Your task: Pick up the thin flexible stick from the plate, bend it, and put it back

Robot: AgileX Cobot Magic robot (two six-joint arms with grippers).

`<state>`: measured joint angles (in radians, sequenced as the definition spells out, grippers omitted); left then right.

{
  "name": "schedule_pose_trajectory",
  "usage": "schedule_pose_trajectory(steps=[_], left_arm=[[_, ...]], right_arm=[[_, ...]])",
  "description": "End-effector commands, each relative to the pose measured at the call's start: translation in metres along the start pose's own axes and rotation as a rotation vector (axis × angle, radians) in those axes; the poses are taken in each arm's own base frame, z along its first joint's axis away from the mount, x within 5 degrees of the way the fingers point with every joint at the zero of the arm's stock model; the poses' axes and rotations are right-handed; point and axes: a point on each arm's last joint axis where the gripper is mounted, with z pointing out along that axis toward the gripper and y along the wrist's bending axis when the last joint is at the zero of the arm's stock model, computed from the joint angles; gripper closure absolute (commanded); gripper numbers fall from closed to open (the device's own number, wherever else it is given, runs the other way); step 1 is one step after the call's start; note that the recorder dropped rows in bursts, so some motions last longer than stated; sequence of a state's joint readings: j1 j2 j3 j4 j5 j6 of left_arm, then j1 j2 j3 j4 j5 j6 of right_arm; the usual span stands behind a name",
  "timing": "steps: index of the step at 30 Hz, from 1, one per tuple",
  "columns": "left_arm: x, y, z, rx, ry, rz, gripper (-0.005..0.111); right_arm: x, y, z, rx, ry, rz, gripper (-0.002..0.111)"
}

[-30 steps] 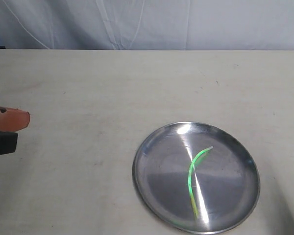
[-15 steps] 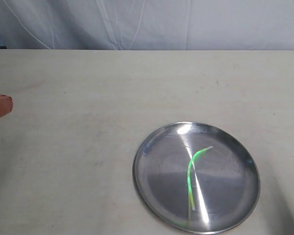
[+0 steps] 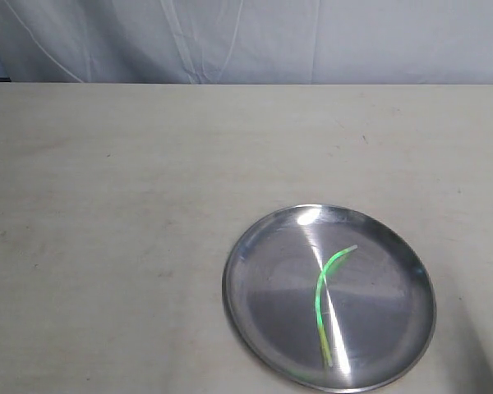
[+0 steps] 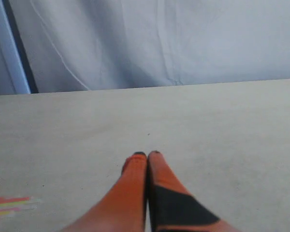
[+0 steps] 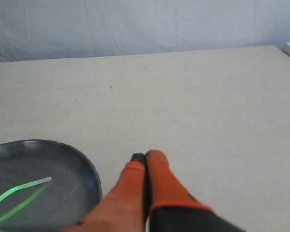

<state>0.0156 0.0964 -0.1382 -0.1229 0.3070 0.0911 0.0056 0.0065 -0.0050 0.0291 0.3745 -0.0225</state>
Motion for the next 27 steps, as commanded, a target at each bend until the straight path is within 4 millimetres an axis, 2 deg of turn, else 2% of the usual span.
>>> schedule_pose_trajectory(steps=[1,7,27], left_arm=[[0.016,0.002,-0.003,-0.033,-0.012,0.002,0.107],[0.039,0.003,0.004,-0.038,0.016,-0.001,0.107],[0.032,0.004,0.003,-0.041,-0.057,-0.004,0.107]], right_arm=[[0.0,0.0,0.0,0.005,-0.015,-0.002,0.109],[0.0,0.0,0.0,0.005,-0.015,-0.002,0.109],[0.0,0.0,0.0,0.004,-0.013,0.003,0.109]])
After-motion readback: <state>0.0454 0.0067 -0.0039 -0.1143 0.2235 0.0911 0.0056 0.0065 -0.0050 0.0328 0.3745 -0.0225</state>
